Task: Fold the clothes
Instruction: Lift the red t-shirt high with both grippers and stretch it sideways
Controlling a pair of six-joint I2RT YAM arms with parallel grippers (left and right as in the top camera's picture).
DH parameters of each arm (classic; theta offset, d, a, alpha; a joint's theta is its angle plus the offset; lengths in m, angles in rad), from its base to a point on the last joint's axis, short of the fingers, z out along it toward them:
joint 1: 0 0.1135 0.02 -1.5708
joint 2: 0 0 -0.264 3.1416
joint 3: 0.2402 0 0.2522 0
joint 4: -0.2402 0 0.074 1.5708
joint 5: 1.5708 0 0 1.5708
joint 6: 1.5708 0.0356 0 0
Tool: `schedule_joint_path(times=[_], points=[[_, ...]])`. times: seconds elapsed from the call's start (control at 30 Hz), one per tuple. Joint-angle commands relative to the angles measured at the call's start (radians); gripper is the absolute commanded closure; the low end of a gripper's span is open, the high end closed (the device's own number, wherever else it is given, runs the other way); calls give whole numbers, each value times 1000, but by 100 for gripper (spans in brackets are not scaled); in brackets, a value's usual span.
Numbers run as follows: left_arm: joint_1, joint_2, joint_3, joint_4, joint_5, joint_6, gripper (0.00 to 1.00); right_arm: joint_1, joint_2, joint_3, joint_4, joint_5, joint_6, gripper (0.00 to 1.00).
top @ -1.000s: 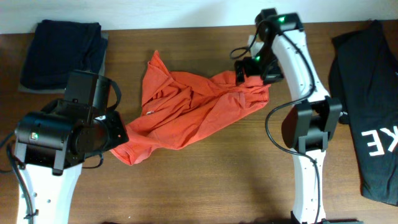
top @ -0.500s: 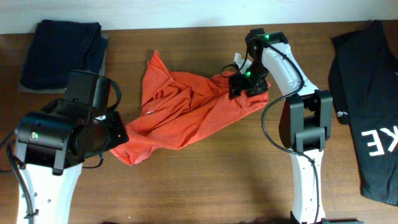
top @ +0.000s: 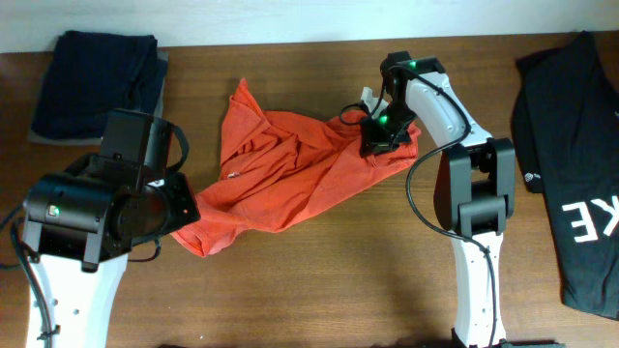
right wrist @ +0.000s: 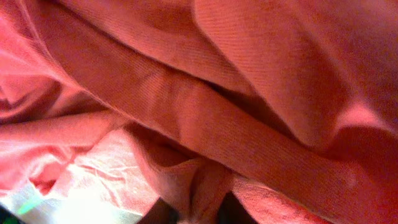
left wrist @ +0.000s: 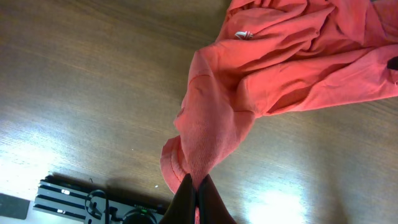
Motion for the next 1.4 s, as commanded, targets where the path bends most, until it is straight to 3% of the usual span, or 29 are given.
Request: schedule_joint_path(times=[0.0, 0.27, 0.57, 0.67, 1.13, 1.37], points=[[5, 2, -2, 8, -15, 21, 99, -12, 0, 43, -12, 23, 38, 96], [5, 2, -2, 112, -15, 67, 100, -57, -35, 253, -136, 23, 53, 96], [5, 1, 86, 265, -16, 126, 99, -142, -115, 754, -394, 30, 72, 96], [5, 1, 152, 288, -41, 144, 99, -162, -177, 882, -418, 105, 140, 96], [-27, 1, 530, 218, -41, 207, 99, -164, -647, 894, -418, 220, 216, 96], [-28, 14, 585, 246, -15, 207, 99, -165, -740, 894, -417, 249, 233, 96]])
